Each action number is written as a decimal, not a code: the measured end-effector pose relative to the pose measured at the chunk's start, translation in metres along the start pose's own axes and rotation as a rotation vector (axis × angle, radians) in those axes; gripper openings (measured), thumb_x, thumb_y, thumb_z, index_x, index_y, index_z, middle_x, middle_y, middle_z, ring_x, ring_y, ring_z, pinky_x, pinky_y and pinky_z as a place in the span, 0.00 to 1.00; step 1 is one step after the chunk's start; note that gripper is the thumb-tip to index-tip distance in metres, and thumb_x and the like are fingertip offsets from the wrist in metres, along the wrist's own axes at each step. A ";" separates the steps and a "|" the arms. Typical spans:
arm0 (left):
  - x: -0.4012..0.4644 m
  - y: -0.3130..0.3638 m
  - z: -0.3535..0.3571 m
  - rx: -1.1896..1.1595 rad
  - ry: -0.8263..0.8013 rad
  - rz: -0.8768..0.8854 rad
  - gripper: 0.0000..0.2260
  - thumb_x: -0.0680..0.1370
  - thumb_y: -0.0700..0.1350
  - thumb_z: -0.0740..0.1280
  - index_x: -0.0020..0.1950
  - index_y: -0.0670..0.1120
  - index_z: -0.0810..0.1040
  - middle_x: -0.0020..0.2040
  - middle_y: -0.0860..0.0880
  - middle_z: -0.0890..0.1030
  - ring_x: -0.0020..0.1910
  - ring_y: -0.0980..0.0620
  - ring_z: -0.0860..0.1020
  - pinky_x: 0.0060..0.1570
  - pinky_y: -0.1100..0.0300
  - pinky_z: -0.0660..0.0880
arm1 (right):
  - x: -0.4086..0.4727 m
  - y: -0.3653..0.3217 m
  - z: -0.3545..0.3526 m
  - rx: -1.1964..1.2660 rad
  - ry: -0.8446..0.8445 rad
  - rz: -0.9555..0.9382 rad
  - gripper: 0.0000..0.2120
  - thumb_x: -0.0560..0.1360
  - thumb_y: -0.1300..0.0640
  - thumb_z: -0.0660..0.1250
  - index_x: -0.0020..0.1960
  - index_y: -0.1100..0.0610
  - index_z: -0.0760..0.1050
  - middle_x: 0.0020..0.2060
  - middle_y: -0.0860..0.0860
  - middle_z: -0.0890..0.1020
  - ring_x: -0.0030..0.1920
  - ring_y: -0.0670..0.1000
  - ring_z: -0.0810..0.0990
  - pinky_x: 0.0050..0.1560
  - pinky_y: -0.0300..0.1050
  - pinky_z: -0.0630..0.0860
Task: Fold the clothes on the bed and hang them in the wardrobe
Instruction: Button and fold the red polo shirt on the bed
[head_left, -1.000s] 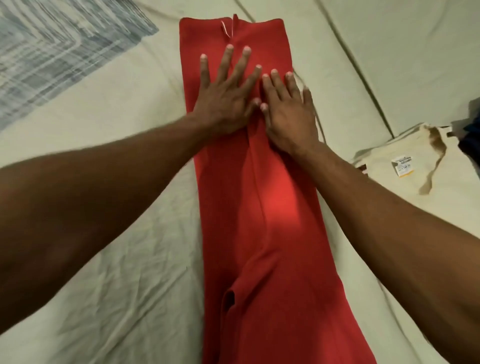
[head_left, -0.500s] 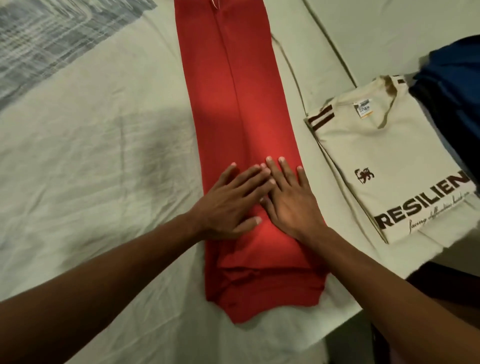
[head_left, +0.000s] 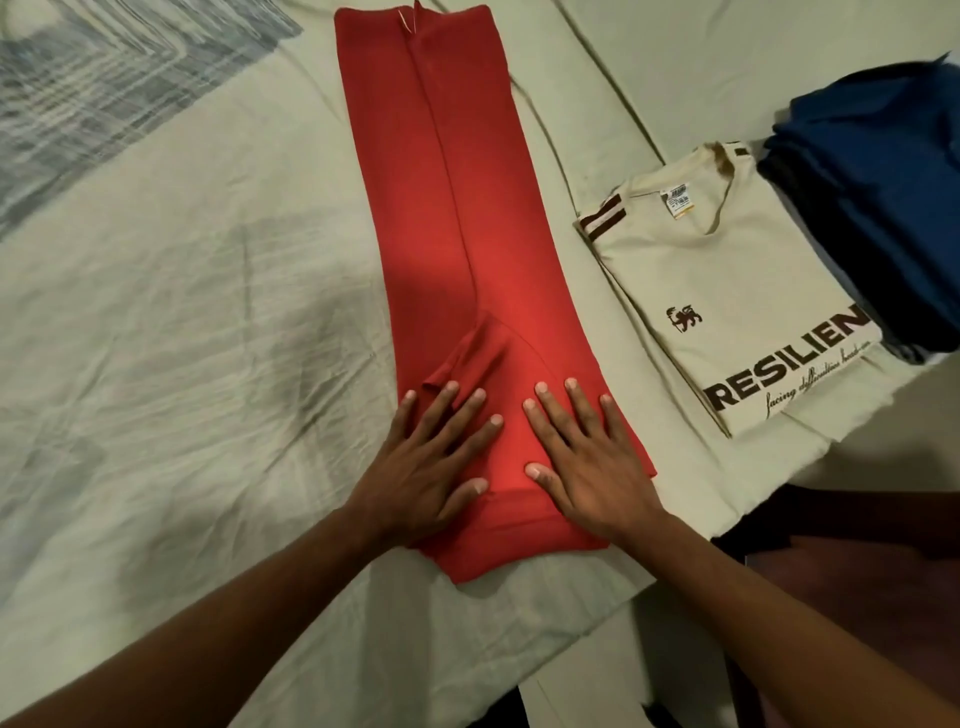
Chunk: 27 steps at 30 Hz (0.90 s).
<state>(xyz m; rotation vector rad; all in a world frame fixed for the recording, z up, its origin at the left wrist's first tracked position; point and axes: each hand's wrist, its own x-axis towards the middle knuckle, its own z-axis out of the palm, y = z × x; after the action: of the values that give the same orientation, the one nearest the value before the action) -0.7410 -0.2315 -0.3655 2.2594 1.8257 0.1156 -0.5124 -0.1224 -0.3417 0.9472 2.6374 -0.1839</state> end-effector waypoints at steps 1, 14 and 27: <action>-0.002 0.001 0.001 -0.002 -0.015 -0.019 0.29 0.82 0.63 0.52 0.81 0.53 0.56 0.82 0.48 0.52 0.81 0.44 0.49 0.72 0.33 0.56 | -0.003 -0.001 0.002 0.001 -0.007 0.004 0.33 0.81 0.36 0.48 0.81 0.53 0.56 0.80 0.52 0.55 0.80 0.59 0.50 0.74 0.66 0.57; -0.031 -0.006 -0.018 0.038 -0.109 0.173 0.40 0.78 0.72 0.55 0.81 0.47 0.57 0.81 0.43 0.55 0.81 0.44 0.51 0.74 0.34 0.55 | -0.026 0.030 -0.006 -0.031 -0.055 -0.236 0.40 0.79 0.29 0.47 0.81 0.56 0.55 0.80 0.55 0.56 0.80 0.57 0.52 0.73 0.65 0.58; -0.027 -0.039 -0.022 0.096 -0.210 0.431 0.52 0.69 0.76 0.62 0.82 0.48 0.51 0.82 0.42 0.51 0.81 0.42 0.51 0.75 0.41 0.49 | -0.023 0.067 -0.006 -0.158 -0.084 -0.559 0.47 0.73 0.33 0.61 0.81 0.59 0.52 0.80 0.59 0.54 0.80 0.58 0.53 0.75 0.58 0.52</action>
<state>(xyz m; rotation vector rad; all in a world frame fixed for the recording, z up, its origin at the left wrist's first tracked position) -0.7884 -0.2473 -0.3512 2.5856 1.2473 -0.1353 -0.4547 -0.0832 -0.3283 0.1330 2.7217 -0.1368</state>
